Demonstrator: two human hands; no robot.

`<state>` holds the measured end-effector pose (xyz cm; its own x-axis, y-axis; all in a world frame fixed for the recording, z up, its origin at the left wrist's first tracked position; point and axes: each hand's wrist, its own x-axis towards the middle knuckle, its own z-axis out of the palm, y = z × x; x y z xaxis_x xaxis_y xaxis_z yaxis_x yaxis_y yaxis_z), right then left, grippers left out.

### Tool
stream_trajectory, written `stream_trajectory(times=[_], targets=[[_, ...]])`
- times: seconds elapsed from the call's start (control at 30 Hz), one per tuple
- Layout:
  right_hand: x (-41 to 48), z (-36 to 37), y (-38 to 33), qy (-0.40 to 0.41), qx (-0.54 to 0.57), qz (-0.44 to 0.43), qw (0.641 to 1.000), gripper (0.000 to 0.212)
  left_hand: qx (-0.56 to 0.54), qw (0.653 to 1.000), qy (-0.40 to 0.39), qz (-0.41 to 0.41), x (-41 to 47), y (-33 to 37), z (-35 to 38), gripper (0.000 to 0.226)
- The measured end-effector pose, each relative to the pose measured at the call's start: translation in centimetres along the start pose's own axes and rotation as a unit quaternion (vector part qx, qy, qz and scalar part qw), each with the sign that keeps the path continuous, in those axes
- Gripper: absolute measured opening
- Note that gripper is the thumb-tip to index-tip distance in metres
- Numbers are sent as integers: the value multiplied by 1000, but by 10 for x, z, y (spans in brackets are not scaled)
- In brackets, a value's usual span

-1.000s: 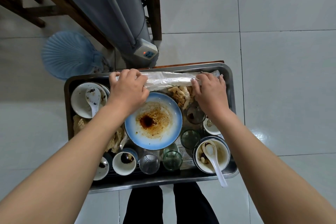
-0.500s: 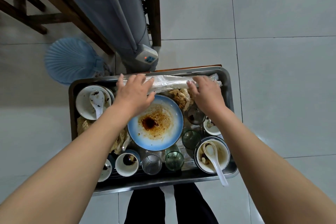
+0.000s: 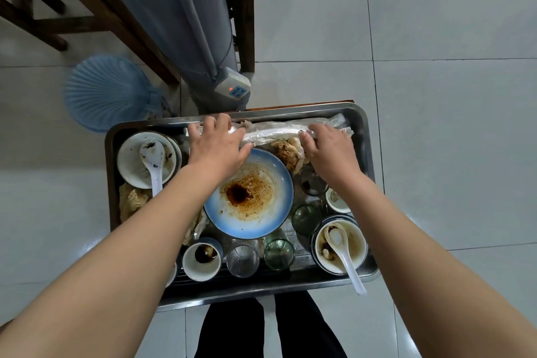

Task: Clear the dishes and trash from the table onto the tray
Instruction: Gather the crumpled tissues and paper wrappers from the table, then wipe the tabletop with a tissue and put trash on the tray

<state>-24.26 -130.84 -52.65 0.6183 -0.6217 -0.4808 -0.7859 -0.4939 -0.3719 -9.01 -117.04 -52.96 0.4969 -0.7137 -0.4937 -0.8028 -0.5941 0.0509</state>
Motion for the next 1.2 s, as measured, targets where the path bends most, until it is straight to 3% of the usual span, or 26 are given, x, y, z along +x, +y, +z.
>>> stream_trajectory(times=[0.2, 0.63, 0.8, 1.1, 1.2], targets=[[-5, -4, -1, 27, 14, -1, 1000, 44, -61, 996, 59, -13, -9, -4, 1, 44], [-20, -17, -34, 46, 149, 14, 988, 49, -201, 973, 83, -80, -32, -10, -21, 45], [-33, -32, -57, 47, 246, 20, 968, 50, -299, 943, 98, -105, -50, -11, -50, 46], [-83, -82, -111, 41, 385, 21, 922, 57, -497, 849, 150, -98, -112, -18, -119, 43], [-108, -106, -132, 54, 439, 21, 897, 55, -505, 843, 171, -65, -141, -16, -145, 42]])
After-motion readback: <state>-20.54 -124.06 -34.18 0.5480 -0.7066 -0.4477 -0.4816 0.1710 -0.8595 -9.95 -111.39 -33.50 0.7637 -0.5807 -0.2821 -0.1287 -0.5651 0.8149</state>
